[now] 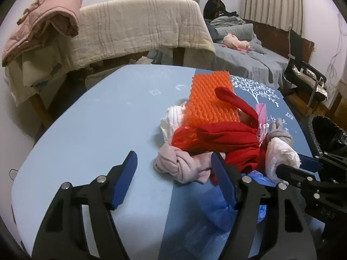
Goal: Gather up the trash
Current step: 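Move the left gripper back to the pile and grasp the pink cloth, then grasp the white plastic bag with the right gripper while the left holds the pink cloth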
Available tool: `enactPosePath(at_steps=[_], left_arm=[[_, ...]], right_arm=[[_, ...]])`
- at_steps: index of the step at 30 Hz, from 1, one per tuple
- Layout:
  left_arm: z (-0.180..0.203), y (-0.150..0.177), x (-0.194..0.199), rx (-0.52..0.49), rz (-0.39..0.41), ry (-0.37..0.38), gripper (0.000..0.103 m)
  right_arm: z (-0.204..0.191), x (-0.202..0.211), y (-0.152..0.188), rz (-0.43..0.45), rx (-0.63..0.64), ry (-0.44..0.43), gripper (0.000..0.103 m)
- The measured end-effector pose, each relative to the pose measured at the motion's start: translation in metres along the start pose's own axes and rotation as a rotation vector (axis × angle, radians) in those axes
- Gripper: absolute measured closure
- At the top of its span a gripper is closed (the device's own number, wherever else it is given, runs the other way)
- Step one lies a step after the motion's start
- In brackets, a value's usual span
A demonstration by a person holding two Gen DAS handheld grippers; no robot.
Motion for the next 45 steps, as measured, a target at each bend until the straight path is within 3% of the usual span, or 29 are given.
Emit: enactPosePath(at_steps=[6,9,13,30,45], left_arm=[[0.005,0.005,-0.017,0.002,-0.062,0.022,0.042],[0.007,0.007,-0.021,0.008,-0.086,0.050,0.056],[0.007,0.008,-0.020,0.017,-0.080,0.058,0.067],[-0.025,-0.018,0.033,0.073,0.042,-0.010,0.069],[0.027,-0.042,0.078,0.008,0.136,0.078,0.069]], right_arm=[[0.000,0.000,0.003,-0.013,0.014,0.001,0.066],[0.000,0.000,0.003,-0.015,0.015,0.003,0.066],[0.001,0.001,0.003,-0.008,0.016,0.004,0.066],[-0.003,0.026,-0.010,0.046,0.012,-0.008,0.066],[0.014,0.074,-0.023,0.133,-0.019,0.021,0.066]])
Point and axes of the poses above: each gripper's, at about its wrist camera, not at the fingertips, and x roughly against the way its jaws point, z to its right, y to its underside, the point moved 7 cm from there along -x, roughly the way its jaws point, and after that the axes turned 7 degrees about -y, right-handed, at the moved point
